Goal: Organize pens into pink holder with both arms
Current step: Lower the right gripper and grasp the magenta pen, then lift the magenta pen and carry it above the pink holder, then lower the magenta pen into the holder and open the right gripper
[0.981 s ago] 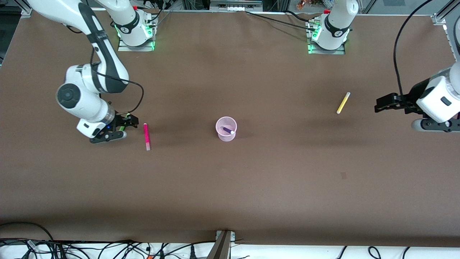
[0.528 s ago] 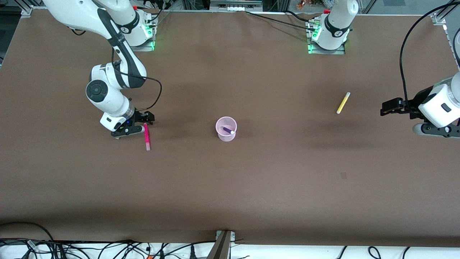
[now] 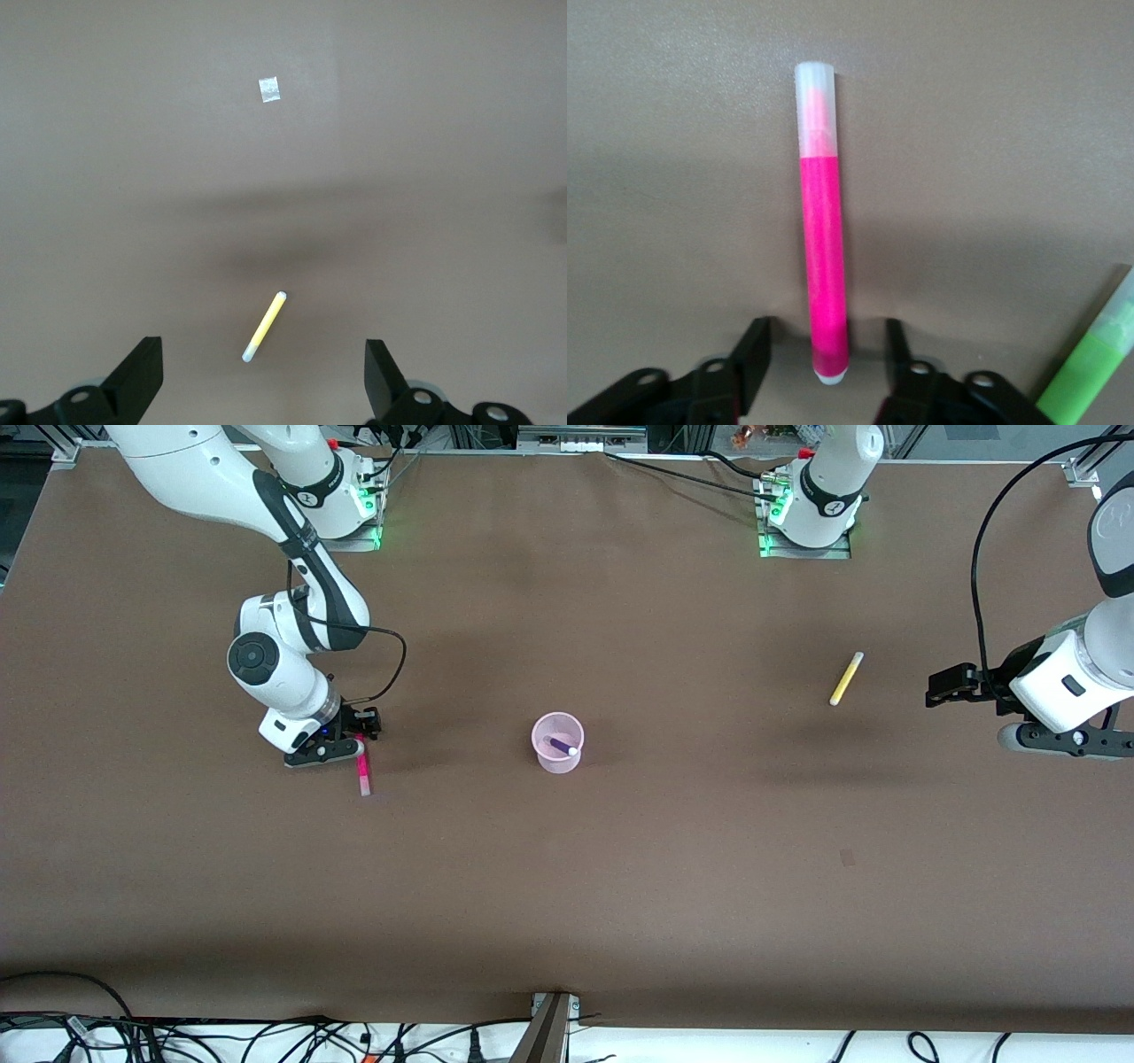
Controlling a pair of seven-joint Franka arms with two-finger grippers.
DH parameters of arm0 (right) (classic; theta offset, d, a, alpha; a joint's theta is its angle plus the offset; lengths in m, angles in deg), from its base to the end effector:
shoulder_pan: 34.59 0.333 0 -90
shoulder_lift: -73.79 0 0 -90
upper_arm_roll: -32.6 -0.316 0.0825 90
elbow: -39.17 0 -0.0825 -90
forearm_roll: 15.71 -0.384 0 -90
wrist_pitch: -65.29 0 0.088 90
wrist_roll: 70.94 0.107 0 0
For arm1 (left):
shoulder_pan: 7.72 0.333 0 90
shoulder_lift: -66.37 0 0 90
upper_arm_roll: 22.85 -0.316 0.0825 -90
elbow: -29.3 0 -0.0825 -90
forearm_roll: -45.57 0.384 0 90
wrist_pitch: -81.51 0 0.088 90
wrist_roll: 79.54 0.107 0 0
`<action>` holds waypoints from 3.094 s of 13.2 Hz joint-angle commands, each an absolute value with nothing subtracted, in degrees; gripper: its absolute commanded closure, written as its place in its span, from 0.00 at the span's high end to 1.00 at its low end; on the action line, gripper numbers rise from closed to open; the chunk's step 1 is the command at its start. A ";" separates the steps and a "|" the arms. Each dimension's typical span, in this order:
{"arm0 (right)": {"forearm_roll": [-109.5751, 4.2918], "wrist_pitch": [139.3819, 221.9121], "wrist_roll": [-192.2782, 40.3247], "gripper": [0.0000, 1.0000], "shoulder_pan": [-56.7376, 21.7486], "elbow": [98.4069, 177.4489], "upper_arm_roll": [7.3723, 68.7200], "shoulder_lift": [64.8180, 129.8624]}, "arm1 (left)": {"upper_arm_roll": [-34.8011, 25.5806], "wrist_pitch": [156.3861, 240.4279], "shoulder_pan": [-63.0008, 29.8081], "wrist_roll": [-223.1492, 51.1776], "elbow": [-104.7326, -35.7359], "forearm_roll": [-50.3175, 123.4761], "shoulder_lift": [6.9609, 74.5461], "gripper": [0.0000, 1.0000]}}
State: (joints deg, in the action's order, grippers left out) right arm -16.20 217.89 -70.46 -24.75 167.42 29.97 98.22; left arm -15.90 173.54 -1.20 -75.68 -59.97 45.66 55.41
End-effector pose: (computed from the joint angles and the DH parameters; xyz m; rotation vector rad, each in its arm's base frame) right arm 0.5303 0.1178 0.1764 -3.1037 -0.3076 0.0056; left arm 0.6052 0.0013 0.5229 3.1059 -0.1157 -0.2195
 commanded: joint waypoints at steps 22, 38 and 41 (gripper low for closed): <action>-55.33 172.42 -34.41 0.00 -10.53 134.36 27.94 98.92 | -15.47 174.58 -1.75 -74.79 -60.96 46.27 56.71 1.00; -59.21 183.77 -21.55 0.00 -2.08 123.03 27.85 112.10 | -15.47 174.58 -1.75 -74.96 -60.96 46.27 56.71 1.00; -59.21 183.77 -21.02 0.00 -2.07 122.05 27.85 113.07 | -15.47 174.50 -1.75 -75.23 -60.96 46.27 56.71 1.00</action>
